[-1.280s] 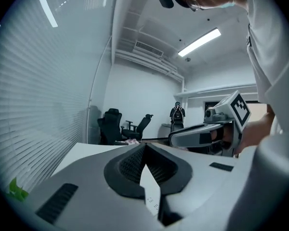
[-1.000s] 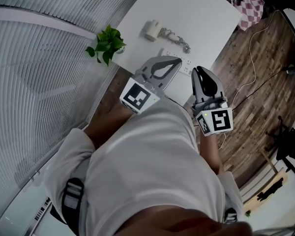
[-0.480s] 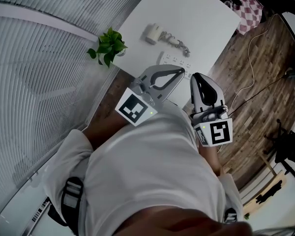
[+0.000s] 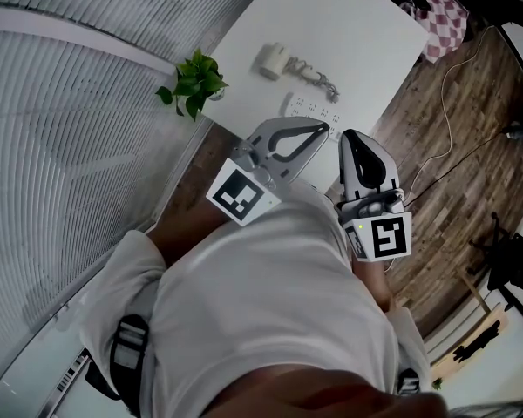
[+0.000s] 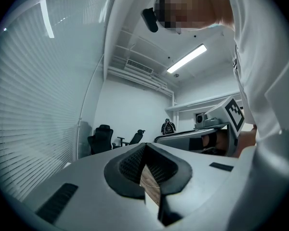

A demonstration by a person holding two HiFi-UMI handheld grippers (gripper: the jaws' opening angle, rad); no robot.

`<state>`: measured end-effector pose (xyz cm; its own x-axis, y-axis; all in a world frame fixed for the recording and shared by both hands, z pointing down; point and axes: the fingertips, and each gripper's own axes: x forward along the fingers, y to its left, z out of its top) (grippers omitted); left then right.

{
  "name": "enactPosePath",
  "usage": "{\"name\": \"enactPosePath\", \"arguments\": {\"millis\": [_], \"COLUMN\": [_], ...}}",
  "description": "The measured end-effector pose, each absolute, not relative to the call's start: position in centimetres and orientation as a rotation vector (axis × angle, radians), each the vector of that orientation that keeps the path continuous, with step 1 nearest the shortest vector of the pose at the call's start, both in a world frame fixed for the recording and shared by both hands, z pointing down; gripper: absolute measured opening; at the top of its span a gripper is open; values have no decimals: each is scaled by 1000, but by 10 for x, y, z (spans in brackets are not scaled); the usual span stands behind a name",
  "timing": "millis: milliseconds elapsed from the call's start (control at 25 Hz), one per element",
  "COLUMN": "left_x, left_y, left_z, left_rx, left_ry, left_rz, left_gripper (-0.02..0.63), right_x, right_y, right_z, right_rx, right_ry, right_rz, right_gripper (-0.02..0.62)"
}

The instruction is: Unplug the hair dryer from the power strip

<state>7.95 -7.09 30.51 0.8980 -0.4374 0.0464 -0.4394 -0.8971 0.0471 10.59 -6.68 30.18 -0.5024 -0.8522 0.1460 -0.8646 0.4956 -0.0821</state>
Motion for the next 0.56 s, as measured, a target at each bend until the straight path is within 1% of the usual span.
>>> {"name": "enactPosePath", "arguments": {"millis": [560], "left_x": [76], "left_y": [-76], "left_z": [305], "left_rx": [2988], "left_ry": [-710], "left_rz": [34], "left_gripper": [29], "right_x": [105], "right_y": [-72], "right_z": [304], "right_rx": [1524], "right_ry": [-2609], "right_rz": [213], "right_gripper": [37]}}
